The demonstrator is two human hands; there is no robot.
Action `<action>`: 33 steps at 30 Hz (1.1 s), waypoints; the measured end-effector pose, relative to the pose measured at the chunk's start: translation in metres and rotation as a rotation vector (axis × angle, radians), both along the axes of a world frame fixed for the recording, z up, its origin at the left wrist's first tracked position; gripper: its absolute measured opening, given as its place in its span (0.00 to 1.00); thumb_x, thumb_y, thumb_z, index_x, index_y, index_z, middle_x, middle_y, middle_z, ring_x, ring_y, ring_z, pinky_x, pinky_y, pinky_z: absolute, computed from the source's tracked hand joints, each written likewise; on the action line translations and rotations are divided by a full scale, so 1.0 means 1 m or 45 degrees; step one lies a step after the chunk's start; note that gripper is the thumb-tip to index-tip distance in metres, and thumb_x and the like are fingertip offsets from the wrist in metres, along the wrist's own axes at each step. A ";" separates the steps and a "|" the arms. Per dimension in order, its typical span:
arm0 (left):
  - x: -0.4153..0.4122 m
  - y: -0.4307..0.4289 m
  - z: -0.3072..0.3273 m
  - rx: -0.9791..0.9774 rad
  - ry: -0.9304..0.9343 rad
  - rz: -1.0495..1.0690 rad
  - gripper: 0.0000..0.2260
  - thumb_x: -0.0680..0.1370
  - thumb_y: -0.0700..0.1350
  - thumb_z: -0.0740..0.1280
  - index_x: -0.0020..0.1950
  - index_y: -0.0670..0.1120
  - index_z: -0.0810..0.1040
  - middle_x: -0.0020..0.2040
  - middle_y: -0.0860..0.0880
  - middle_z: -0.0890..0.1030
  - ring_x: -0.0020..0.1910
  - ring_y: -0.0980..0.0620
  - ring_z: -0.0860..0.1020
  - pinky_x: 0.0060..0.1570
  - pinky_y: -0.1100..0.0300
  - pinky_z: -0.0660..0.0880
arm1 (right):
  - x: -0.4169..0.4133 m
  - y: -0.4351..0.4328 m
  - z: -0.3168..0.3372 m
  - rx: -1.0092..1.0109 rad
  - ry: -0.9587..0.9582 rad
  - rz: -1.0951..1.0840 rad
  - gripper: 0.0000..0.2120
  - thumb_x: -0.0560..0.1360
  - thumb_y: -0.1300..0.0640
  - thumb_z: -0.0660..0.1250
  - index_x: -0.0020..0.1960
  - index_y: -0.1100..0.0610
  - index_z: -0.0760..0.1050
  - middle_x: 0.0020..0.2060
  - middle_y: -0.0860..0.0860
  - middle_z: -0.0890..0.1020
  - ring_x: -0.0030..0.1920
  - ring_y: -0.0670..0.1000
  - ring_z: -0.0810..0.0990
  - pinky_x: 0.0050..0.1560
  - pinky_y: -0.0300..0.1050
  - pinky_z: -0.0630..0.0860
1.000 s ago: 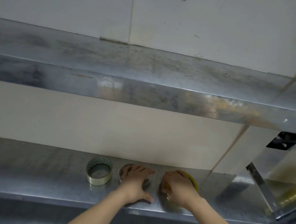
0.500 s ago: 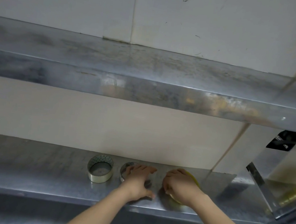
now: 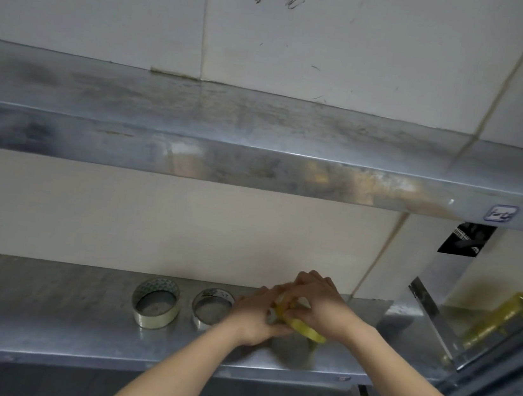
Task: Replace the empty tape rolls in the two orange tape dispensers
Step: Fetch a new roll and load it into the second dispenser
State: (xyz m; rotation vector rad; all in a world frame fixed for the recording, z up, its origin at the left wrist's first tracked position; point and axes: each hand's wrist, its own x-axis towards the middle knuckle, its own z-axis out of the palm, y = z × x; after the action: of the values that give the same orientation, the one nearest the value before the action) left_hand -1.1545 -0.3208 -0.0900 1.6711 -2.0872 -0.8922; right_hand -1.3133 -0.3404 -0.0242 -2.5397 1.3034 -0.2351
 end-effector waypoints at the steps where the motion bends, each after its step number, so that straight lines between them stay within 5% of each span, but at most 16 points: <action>1: -0.002 -0.001 0.002 -0.020 -0.077 -0.030 0.29 0.74 0.63 0.69 0.72 0.60 0.65 0.68 0.54 0.75 0.68 0.49 0.70 0.65 0.48 0.68 | -0.002 0.000 0.002 0.006 0.013 -0.008 0.05 0.71 0.52 0.69 0.47 0.47 0.80 0.45 0.45 0.73 0.50 0.47 0.68 0.45 0.40 0.55; 5: -0.006 0.001 0.006 0.015 -0.087 0.003 0.24 0.72 0.65 0.69 0.62 0.54 0.76 0.52 0.55 0.77 0.61 0.49 0.70 0.60 0.49 0.72 | -0.007 0.001 0.003 -0.004 0.069 -0.049 0.06 0.73 0.52 0.65 0.48 0.50 0.78 0.45 0.47 0.78 0.52 0.48 0.72 0.48 0.42 0.59; 10: -0.019 -0.001 0.008 -0.028 0.075 0.225 0.19 0.69 0.57 0.75 0.49 0.45 0.78 0.49 0.49 0.71 0.53 0.46 0.76 0.49 0.57 0.74 | -0.007 0.000 -0.002 -0.108 0.086 -0.097 0.10 0.71 0.46 0.63 0.46 0.49 0.76 0.44 0.45 0.79 0.50 0.47 0.73 0.47 0.41 0.58; 13: -0.023 0.000 0.009 -0.034 0.075 0.263 0.15 0.70 0.58 0.74 0.36 0.51 0.74 0.42 0.47 0.80 0.46 0.47 0.80 0.36 0.59 0.67 | -0.013 0.000 -0.010 -0.129 -0.103 -0.219 0.09 0.70 0.49 0.67 0.49 0.47 0.75 0.43 0.43 0.79 0.50 0.46 0.73 0.47 0.39 0.56; 16: -0.025 0.003 0.007 0.036 0.180 0.306 0.17 0.75 0.57 0.70 0.31 0.52 0.72 0.34 0.52 0.79 0.40 0.48 0.80 0.33 0.62 0.70 | -0.015 0.004 -0.017 -0.101 -0.372 -0.405 0.12 0.69 0.53 0.71 0.51 0.45 0.76 0.41 0.40 0.78 0.50 0.45 0.74 0.50 0.39 0.58; 21: -0.026 0.004 0.008 0.137 0.466 0.438 0.16 0.77 0.60 0.67 0.43 0.48 0.75 0.34 0.53 0.79 0.34 0.54 0.78 0.38 0.63 0.73 | -0.015 0.009 -0.024 0.107 -0.702 -0.606 0.12 0.66 0.49 0.75 0.49 0.44 0.80 0.41 0.42 0.80 0.50 0.45 0.75 0.55 0.43 0.70; 26: -0.022 0.005 0.002 0.232 0.538 0.435 0.11 0.76 0.53 0.71 0.39 0.53 0.73 0.33 0.54 0.78 0.34 0.54 0.77 0.41 0.61 0.74 | -0.013 0.008 -0.025 0.193 -0.709 -0.524 0.11 0.68 0.54 0.75 0.50 0.49 0.82 0.45 0.45 0.79 0.52 0.47 0.75 0.49 0.36 0.69; 29: -0.019 0.005 0.002 0.189 0.602 0.459 0.11 0.75 0.50 0.74 0.45 0.50 0.73 0.37 0.50 0.80 0.36 0.53 0.79 0.44 0.58 0.76 | -0.011 0.007 -0.026 0.193 -0.739 -0.490 0.06 0.69 0.57 0.74 0.46 0.52 0.83 0.47 0.45 0.79 0.53 0.45 0.75 0.49 0.35 0.67; 33: -0.015 0.006 0.005 0.130 0.645 0.388 0.30 0.73 0.47 0.76 0.68 0.54 0.62 0.44 0.48 0.80 0.39 0.51 0.80 0.40 0.63 0.76 | -0.007 0.003 -0.023 0.223 -0.829 -0.470 0.04 0.71 0.60 0.72 0.40 0.52 0.80 0.51 0.44 0.80 0.53 0.42 0.76 0.51 0.27 0.67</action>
State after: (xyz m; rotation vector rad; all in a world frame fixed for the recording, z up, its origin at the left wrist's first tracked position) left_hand -1.1694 -0.3144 -0.0845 1.5484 -1.4340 -1.1820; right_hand -1.3208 -0.3371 -0.0467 -1.8172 1.4082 -0.8906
